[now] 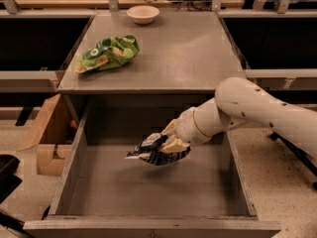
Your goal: Place blue chip bag into top drawer
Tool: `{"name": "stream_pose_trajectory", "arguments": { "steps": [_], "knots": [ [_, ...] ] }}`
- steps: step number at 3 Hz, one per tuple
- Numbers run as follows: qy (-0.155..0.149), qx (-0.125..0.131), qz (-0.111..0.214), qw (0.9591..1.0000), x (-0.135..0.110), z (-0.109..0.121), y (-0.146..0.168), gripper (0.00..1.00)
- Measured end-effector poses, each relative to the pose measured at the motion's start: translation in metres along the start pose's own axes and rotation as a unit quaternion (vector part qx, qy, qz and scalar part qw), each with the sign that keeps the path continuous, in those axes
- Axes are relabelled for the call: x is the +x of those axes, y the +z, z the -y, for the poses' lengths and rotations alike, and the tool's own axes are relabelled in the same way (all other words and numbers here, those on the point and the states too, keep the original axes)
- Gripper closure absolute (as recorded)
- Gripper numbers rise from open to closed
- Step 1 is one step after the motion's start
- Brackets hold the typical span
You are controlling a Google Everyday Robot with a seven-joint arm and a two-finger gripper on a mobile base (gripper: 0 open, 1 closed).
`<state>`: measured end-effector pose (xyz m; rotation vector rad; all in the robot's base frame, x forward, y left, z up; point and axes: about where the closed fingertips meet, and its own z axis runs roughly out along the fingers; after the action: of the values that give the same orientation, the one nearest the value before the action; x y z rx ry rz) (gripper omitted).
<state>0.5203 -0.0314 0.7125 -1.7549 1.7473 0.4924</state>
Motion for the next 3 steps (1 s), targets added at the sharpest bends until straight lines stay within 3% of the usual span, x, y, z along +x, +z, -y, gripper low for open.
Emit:
{"name": "stream_pose_trajectory", "arguments": {
  "steps": [1,2,3],
  "knots": [
    [-0.001,-0.001,0.001,1.0,-0.001,0.0,0.0,0.0],
    [-0.002,-0.002,0.002,1.0,-0.001,0.0,0.0,0.0],
    [-0.025,-0.002,-0.04,0.9989,-0.01,0.004,-0.036,0.0]
  ]
}}
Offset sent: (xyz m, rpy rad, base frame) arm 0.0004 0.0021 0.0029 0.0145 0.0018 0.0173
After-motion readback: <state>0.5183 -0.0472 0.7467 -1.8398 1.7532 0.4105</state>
